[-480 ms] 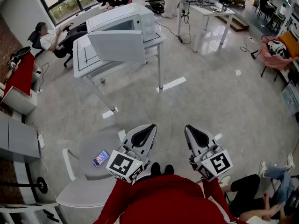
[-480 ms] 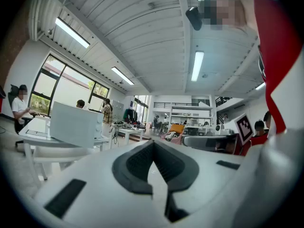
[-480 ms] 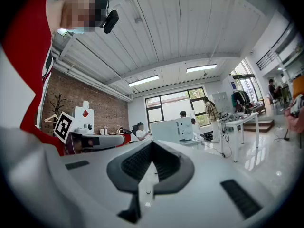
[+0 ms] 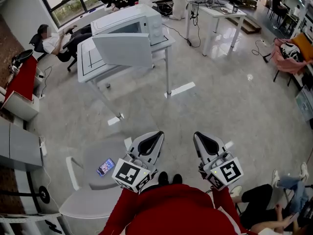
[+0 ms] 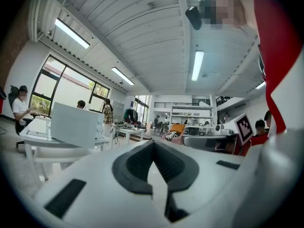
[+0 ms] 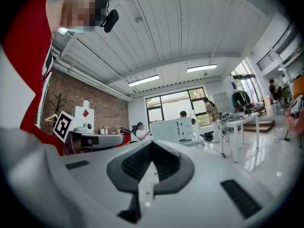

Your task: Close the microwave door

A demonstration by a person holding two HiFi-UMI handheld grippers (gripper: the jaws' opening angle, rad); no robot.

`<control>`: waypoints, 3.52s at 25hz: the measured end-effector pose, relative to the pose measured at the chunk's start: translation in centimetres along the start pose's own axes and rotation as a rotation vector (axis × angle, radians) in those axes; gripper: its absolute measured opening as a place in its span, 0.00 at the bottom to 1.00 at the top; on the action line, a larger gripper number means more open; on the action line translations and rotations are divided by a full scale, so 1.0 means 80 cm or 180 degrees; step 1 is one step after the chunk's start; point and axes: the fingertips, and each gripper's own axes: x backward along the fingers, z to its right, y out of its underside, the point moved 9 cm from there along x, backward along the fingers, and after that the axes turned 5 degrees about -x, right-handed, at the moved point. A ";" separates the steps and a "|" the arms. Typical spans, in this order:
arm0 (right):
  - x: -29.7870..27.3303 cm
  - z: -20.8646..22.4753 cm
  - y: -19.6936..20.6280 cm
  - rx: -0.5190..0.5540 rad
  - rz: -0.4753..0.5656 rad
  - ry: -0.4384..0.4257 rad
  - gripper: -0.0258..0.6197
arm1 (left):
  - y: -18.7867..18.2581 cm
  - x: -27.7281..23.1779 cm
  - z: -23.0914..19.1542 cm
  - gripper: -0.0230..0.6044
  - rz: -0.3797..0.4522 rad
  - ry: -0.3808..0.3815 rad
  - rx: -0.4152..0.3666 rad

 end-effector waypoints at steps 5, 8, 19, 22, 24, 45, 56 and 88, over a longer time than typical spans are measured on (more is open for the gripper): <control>-0.001 0.007 0.008 -0.0099 -0.0075 0.0038 0.06 | 0.006 0.002 -0.003 0.05 -0.0029 -0.0024 0.0081; -0.009 0.005 0.010 -0.0166 -0.0108 0.0045 0.06 | 0.009 0.007 -0.014 0.05 -0.0067 -0.0078 0.0125; -0.049 0.000 0.015 -0.0083 -0.0151 0.0190 0.06 | 0.023 0.015 -0.065 0.05 -0.0163 -0.0136 0.0016; -0.055 0.004 0.015 -0.0052 -0.0180 0.0251 0.06 | 0.030 0.010 -0.080 0.05 -0.0204 -0.0198 0.0050; -0.062 0.012 0.017 -0.0081 -0.0217 0.0272 0.06 | 0.035 0.006 -0.090 0.05 -0.0225 -0.0252 0.0106; -0.338 0.282 -0.065 -0.0086 -0.0174 -0.0326 0.06 | 0.009 -0.249 -0.297 0.05 -0.0160 -0.0963 0.0143; -0.412 0.355 -0.097 -0.0146 0.0002 -0.0261 0.06 | -0.022 -0.278 -0.363 0.05 -0.0340 -0.1528 -0.0564; -0.498 0.339 -0.074 -0.0110 -0.0295 -0.0099 0.06 | -0.013 -0.422 -0.511 0.05 -0.0648 -0.1401 -0.0874</control>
